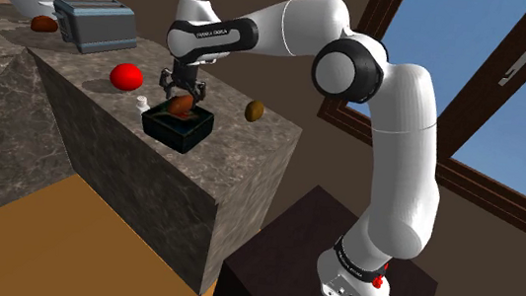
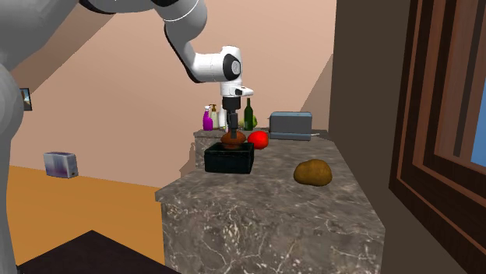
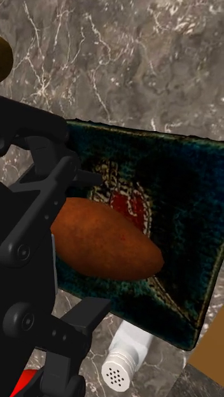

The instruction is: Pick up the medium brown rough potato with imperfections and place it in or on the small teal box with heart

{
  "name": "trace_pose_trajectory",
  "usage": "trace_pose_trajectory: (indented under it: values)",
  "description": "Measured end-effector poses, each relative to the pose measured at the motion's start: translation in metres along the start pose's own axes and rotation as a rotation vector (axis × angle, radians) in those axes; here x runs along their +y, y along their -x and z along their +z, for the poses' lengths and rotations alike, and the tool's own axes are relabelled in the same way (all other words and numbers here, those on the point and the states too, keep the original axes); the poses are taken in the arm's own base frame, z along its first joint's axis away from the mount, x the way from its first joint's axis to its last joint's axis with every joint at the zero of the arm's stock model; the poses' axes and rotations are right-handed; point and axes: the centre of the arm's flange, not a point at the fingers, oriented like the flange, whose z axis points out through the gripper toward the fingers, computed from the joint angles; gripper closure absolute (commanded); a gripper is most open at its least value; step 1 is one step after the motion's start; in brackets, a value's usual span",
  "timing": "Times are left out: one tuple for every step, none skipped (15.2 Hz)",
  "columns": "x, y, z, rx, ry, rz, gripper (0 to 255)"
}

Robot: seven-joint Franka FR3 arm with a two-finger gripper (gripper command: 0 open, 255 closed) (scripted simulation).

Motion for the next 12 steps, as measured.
trace_pose_trajectory:
  values:
    - [0.000, 0.000, 0.000, 0.000, 0.000, 0.000, 0]
    - [0.001, 0.000, -0.005, 0.000, 0.000, 0.000, 0]
    - [0.001, -0.001, -0.016, 0.000, 0.000, 0.000, 0]
    - [0.001, 0.000, -0.026, 0.000, -0.001, 0.000, 0]
    - [0.000, 0.001, -0.037, 0.001, -0.001, 0.000, 0]
    - [0.000, 0.000, -0.044, 0.001, -0.001, 0.000, 0]
    - [0.000, 0.000, -0.047, 0.001, -0.001, 0.000, 0]
    - [0.000, 0.000, -0.048, 0.000, -0.001, 0.000, 0]
    - [0.000, 0.000, -0.049, 0.000, 0.000, 0.000, 0]
    - [0.000, 0.000, -0.049, 0.000, 0.000, 0.000, 0]
    - [0.000, 0.000, -0.050, 0.000, 0.000, 0.000, 0]
    - [0.000, 0.000, -0.050, 0.000, 0.000, 0.000, 0]
